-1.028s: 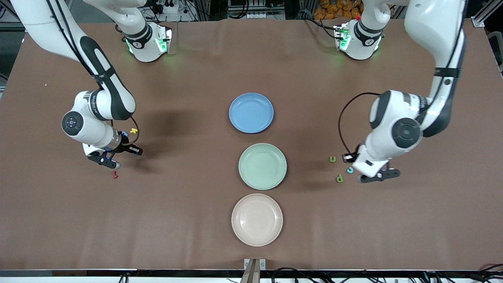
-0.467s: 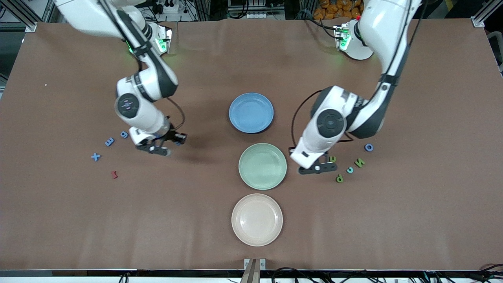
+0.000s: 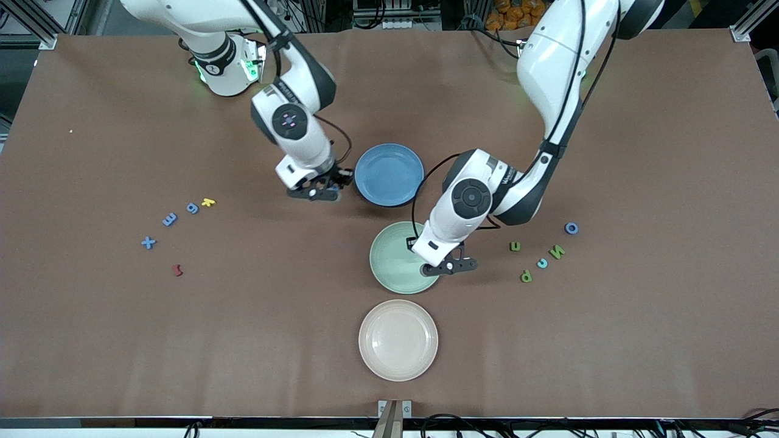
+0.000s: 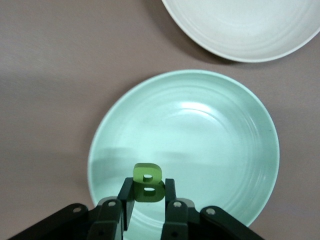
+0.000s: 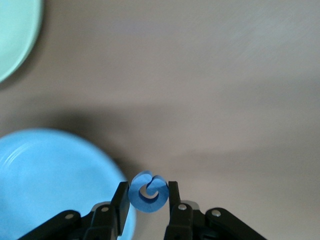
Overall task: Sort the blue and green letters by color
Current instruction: 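Carry the G and B to the blue and green plates with both grippers, then open both grippers over the plates and lift away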
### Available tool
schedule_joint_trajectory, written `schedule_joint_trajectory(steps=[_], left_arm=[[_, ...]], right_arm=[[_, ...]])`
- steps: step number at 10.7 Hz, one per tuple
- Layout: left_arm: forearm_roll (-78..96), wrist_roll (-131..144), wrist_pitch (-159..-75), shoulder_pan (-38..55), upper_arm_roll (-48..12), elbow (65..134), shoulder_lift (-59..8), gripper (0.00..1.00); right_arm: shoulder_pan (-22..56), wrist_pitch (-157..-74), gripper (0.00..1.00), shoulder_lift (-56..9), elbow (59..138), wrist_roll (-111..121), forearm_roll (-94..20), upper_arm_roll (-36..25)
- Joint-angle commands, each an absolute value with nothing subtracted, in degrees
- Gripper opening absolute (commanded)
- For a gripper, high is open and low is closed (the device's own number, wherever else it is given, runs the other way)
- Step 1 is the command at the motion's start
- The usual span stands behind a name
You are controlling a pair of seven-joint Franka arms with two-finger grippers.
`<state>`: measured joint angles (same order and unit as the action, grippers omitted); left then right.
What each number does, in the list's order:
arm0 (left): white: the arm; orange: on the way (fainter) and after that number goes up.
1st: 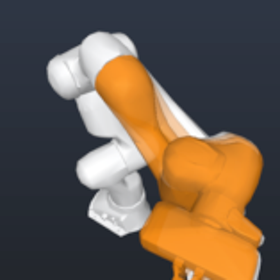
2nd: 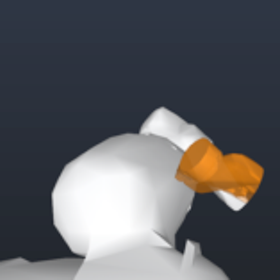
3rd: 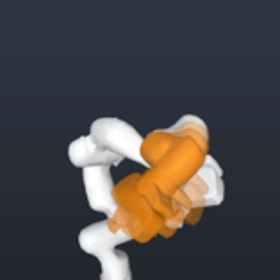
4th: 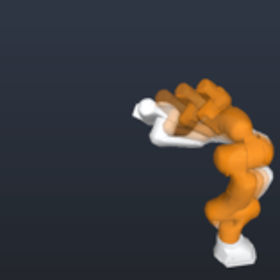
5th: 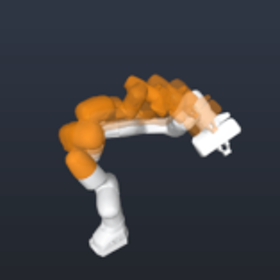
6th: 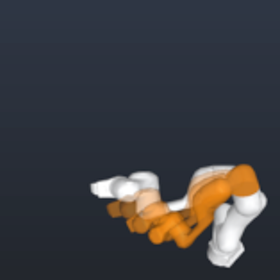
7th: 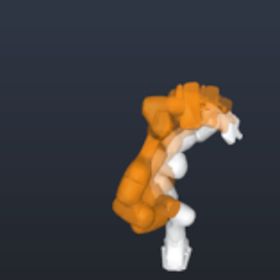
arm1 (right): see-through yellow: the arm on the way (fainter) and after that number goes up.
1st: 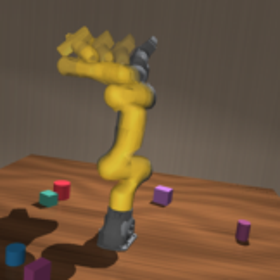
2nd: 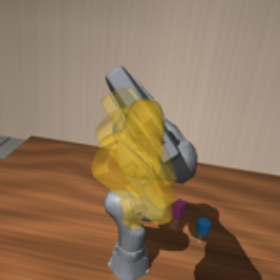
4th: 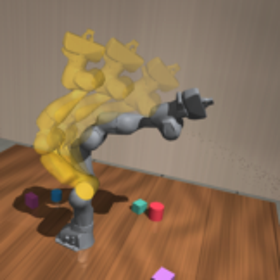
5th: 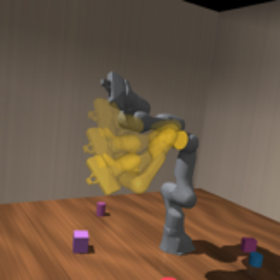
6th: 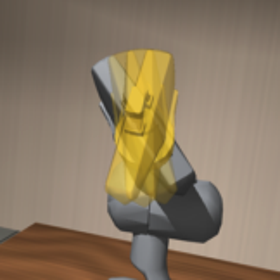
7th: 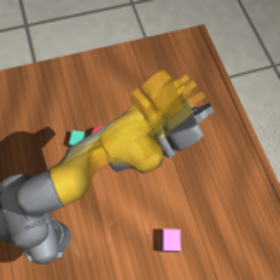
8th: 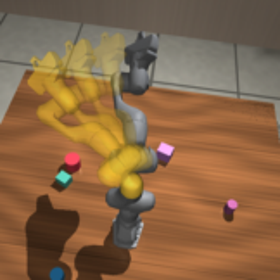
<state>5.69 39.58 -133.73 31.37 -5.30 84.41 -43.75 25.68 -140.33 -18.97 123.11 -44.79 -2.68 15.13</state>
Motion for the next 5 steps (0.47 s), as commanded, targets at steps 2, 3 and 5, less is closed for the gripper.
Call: schedule_joint_trajectory(steps=[2,3,5], left_arm=[[7.0,42.4,-136.1,32.6,-4.7,82.5,-46.6,0.58],[7.0,42.5,-136.1,32.3,-4.7,82.5,-45.9,0.8],[6.3,42.0,-135.5,31.9,-4.4,82.8,-43.8,1.0]], right_arm=[[30.1,-139.7,0.09,-26.3,115.2,-53.3,-2.6,19.1],[31.4,-139.7,0.15,-27.8,113.1,-55.2,-2.5,19.2],[32.0,-139.4,1.0,-27.9,112.1,-57.0,-2.5,19.2]])
